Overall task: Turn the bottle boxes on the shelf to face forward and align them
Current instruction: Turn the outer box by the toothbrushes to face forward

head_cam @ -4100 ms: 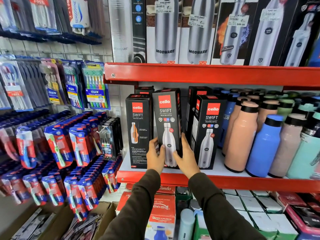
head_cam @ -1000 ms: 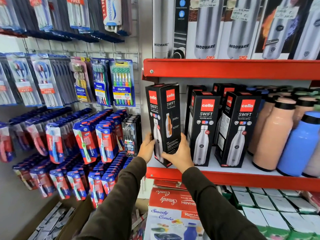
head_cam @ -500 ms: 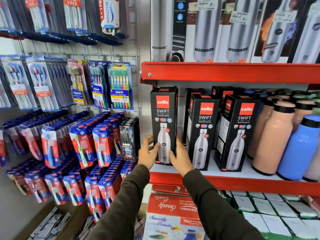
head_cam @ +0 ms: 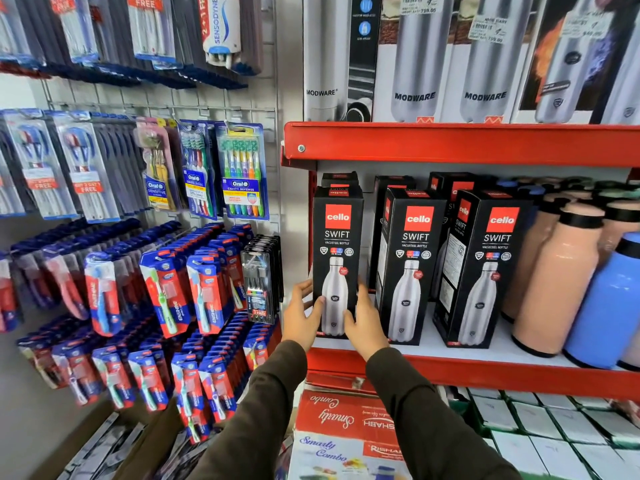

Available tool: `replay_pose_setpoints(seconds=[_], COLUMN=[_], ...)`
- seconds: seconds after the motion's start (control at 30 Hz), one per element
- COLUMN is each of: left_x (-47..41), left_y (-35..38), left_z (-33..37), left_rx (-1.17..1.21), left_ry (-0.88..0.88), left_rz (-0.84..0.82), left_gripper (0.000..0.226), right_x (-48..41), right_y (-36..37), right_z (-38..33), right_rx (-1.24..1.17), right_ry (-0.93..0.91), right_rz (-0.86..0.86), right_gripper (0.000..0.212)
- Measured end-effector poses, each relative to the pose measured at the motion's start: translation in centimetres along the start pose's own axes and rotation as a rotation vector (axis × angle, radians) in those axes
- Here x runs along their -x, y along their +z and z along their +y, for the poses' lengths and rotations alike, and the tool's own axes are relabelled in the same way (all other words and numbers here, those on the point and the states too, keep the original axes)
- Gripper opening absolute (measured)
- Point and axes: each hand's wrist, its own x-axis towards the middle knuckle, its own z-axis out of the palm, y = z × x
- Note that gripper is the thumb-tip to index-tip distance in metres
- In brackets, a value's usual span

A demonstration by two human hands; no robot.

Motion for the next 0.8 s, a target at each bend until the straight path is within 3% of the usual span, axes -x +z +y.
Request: replay_pose_setpoints(seconds=[0.23, 0.5, 0.8], left_x=[0.1, 0.7, 2.9], left_y=[0.0, -0.1, -0.7], left_z=[0.1, 0.7, 1.0], left_rx=[0.037, 0.089, 0.134], left_ry=[-0.047, -0.076, -0.090], left_rz=[0.004, 0.042, 0.048], left_gripper=[0.037, 0.030, 0.024], right_x=[-0.2, 0.7, 3.2], right_y=[0.1, 0.3, -0.8], right_z=[0.2, 0.1, -0.1], right_rx=[-0.016, -0.144, -0.191], right_ry=[-0.001, 0.042, 0.015], right_rz=[0.021, 0.115, 0.097], right_gripper=[0.073, 0.050, 0.046])
